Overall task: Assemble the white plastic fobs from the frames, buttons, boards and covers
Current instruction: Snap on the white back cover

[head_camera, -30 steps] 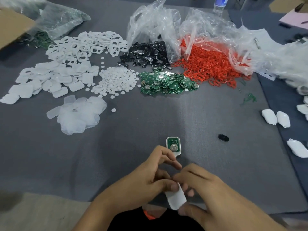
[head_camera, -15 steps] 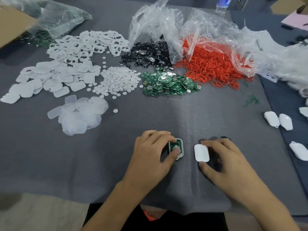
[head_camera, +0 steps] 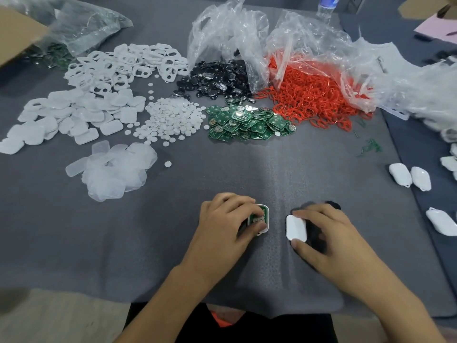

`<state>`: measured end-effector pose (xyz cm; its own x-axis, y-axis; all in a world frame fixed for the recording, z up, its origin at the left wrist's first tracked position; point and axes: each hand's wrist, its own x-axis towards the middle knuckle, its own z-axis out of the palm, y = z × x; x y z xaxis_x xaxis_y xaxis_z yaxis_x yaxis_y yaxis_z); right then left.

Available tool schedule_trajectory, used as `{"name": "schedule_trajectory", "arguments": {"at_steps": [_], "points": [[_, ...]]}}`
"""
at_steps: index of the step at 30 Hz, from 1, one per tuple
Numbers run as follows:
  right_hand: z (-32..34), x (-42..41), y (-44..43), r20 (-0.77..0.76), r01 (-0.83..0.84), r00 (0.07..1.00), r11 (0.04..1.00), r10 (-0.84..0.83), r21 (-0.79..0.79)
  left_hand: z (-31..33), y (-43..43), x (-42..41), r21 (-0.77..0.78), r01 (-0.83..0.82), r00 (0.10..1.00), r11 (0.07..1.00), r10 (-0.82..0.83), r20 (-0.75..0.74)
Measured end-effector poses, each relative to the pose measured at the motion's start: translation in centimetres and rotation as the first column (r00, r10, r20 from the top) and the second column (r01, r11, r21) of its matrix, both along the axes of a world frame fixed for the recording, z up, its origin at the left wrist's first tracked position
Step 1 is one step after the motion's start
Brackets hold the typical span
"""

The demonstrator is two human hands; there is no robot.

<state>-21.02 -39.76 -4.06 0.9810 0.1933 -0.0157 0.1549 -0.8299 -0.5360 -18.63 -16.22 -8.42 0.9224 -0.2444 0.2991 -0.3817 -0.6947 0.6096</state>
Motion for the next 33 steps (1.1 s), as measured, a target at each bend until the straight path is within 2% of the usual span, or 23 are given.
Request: {"name": "schedule_trajectory", "arguments": {"at_steps": [15,23,33], "points": [[0.3,-0.2,0.2,-0.014,0.011,1.0,1.0,-0.011,-0.001,-0.3,0.4,0.1,0.002,0.012,1.0,1.0,-0.012,-0.006],[1.2,0.0,0.8,0.01,0.011,1.0,0.999,-0.012,0.045,0.6,1.4,0.2,-0.12,0.046,0.975,0.992,-0.07,-0.209],[1.2,1.8,4.6,0.05,-0.166,0.985,0.986,0.165,0.017,0.7,2.9,1.0,-0.231,0.086,0.927,0.969,-0.163,-0.339]]}}
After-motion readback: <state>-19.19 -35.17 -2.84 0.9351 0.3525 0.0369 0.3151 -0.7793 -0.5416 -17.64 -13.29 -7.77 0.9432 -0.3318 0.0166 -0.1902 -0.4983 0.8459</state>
